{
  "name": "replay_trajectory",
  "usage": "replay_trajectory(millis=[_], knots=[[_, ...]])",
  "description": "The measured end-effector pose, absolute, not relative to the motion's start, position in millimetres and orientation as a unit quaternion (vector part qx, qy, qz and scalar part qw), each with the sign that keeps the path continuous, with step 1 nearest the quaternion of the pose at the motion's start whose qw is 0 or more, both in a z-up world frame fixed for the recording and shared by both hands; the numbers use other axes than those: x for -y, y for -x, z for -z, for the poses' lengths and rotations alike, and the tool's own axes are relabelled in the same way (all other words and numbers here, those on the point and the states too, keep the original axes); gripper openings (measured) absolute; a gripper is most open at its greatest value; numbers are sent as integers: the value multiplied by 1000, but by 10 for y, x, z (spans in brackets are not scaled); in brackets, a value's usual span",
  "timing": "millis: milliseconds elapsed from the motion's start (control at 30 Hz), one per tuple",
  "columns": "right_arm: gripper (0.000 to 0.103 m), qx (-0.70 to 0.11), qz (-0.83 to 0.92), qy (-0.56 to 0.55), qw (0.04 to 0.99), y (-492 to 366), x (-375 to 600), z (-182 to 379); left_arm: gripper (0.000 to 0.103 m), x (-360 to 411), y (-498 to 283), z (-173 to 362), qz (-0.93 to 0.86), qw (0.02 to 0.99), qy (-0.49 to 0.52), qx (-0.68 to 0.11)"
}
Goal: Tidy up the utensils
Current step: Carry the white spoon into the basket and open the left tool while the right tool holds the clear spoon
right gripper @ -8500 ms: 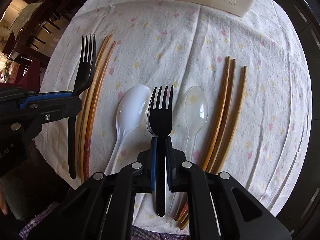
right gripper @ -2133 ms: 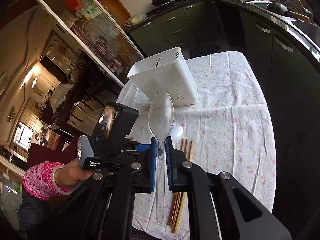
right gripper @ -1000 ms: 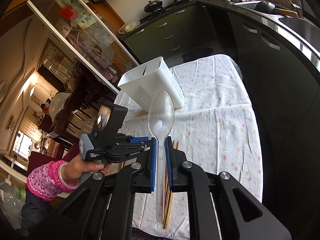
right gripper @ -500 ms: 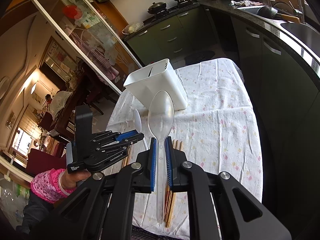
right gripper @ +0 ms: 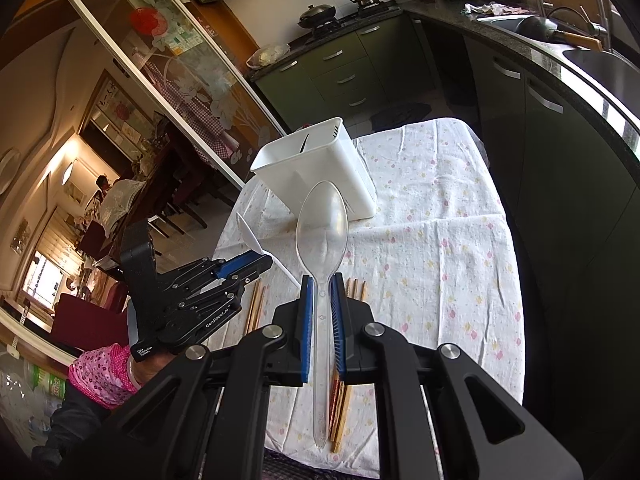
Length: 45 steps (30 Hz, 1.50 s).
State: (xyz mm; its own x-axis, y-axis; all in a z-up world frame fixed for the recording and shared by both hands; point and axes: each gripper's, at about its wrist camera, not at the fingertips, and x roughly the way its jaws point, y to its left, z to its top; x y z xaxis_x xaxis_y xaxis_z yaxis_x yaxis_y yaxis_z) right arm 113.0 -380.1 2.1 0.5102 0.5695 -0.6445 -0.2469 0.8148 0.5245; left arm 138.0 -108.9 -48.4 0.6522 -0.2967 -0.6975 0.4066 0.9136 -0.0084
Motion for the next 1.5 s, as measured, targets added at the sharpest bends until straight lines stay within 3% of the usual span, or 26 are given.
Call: replay_trajectory(millis=[367, 767, 1133, 1500], knots=[[10, -425, -238, -190, 852, -1097, 3845, -65, 15, 1056, -1356, -192, 216, 920, -67, -319], [10, -413, -224, -203, 859, -1011, 3951, -141, 15, 976, -2064, -928, 222, 944, -50, -239], [10, -401, -223, -219, 861, -1101, 3935, -215, 15, 900, -2701, -618, 196, 947, -67, -246], [10, -367, -246, -227, 868, -1388, 3621, -395, 16, 806, -2840, -53, 202, 933, -77, -288]])
